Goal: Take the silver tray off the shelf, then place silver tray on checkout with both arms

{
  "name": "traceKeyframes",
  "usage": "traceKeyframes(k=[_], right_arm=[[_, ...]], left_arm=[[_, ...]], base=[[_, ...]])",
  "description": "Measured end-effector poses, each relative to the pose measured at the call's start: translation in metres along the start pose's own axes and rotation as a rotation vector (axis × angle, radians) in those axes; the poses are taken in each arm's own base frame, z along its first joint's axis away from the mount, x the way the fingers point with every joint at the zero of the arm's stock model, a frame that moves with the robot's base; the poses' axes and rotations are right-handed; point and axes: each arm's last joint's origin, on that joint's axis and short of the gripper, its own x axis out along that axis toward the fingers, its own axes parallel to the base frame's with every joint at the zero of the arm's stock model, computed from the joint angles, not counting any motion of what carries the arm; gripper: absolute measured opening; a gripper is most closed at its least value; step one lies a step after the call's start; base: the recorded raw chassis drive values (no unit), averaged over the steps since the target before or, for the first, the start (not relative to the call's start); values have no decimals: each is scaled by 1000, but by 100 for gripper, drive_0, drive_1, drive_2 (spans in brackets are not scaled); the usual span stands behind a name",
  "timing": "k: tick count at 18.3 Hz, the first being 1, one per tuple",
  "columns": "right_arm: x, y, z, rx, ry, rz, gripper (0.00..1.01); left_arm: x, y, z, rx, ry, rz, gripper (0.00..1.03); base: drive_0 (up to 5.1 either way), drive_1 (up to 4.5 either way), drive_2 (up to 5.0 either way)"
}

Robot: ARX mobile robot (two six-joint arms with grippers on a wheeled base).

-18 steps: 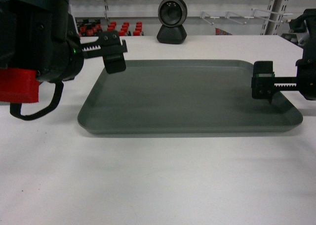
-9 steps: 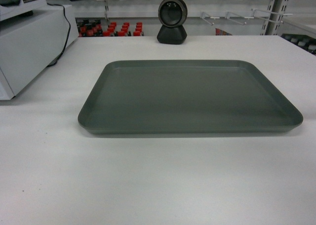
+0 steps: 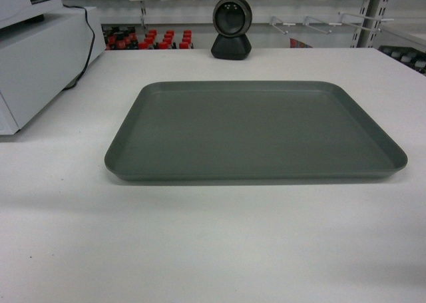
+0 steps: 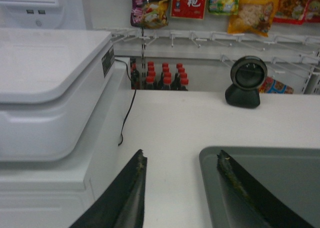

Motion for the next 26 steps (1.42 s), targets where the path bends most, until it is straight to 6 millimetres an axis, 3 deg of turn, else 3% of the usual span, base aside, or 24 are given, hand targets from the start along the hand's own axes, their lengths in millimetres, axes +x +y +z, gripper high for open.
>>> traceKeyframes(k=[4, 5, 14, 16, 21, 26], right_arm=[[-23, -14, -15, -2, 7, -13, 2], [-28, -13, -17, -3, 5, -3, 2], [-60, -13, -31, -3, -22, -2, 2], [-63, -13, -40, -3, 16, -1, 2], [-74, -13, -35, -3, -13, -1, 2], [-82, -13, -34, -3, -21, -1, 2]], left_arm=[[-36, 21, -31, 12, 34, -11, 4], [-44, 25, -34, 11, 26, -11, 2], [-92, 54, -59, 11, 34, 4, 1], [-100, 53, -63, 11, 32, -16, 1], [-114, 53, -73, 11, 26, -17, 1], [-125, 53, -70, 11, 11, -17, 1]], base=[[0, 0, 0], [0, 0, 0], [0, 0, 0], [0, 0, 0], [0, 0, 0], [0, 0, 0]])
